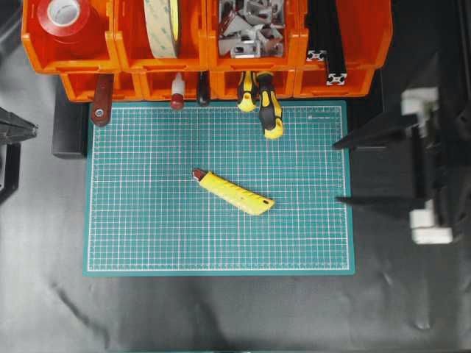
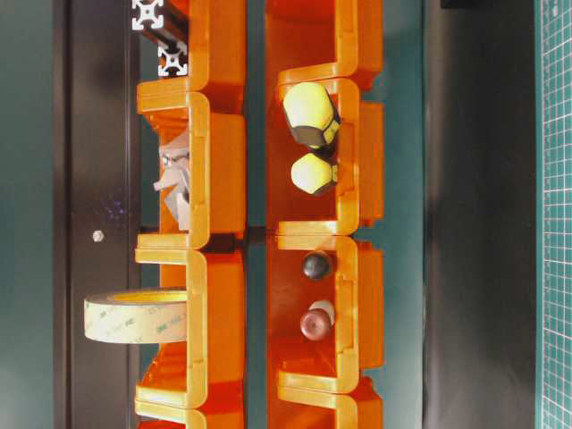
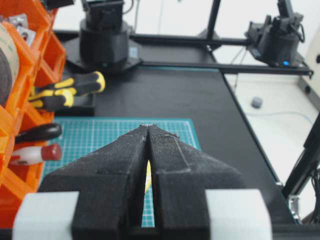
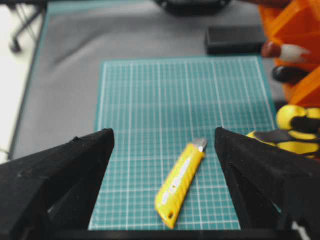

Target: Pick cutter from container rack with right arm.

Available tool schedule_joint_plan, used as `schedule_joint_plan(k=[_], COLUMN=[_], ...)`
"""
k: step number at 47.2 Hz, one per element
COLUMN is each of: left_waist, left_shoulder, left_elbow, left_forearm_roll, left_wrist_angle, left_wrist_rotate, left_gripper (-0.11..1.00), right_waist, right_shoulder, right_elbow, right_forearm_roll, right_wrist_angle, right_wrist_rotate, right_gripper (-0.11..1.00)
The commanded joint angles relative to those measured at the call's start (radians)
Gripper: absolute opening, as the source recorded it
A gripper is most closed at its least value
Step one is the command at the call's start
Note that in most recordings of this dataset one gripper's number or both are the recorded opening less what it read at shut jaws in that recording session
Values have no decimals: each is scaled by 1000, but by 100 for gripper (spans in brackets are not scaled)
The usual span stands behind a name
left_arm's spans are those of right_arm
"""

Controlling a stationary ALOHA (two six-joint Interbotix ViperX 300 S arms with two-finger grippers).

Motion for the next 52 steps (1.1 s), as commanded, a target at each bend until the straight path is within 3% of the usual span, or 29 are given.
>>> schedule_joint_plan(k=[1,22,52], left_waist=[-2,-2,-2], left_shoulder=[8,8,8], left_elbow=[-26,-25,-25], left_forearm_roll=[3,3,3], left_wrist_angle=[-5,2,2], left_wrist_rotate=[-2,-5,-8], left_gripper=[0,0,0], right_waist=[-6,-75,-83], right_shoulder=[-44,-133,-156], right_elbow=[5,41,64], right_forearm_roll=[-5,-5,-5], right_wrist_angle=[12,23,23], right_wrist_rotate=[5,5,8], right_gripper=[78,78,78])
